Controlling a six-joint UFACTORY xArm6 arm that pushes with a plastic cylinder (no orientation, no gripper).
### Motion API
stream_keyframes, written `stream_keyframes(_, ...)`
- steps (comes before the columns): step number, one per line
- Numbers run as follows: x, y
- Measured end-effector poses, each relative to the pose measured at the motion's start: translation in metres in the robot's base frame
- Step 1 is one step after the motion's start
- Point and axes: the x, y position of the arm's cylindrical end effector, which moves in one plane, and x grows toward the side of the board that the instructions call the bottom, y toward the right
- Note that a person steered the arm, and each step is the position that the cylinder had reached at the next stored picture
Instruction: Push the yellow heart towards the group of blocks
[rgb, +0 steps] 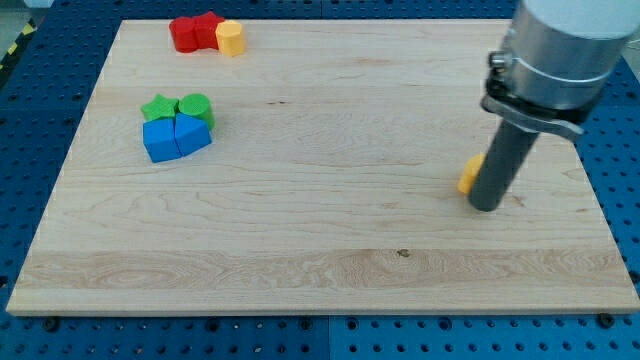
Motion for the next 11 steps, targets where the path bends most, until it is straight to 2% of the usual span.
stream_keyframes(1, -0.001, 0.039)
stream_keyframes(2, -0.021, 0.024)
stream_keyframes(4, -0.028, -0.064)
stream_keyframes(7, -0.071, -0.143)
stream_keyframes(9, -0.11, -0.13)
stream_keyframes(11, -0.121, -0.189)
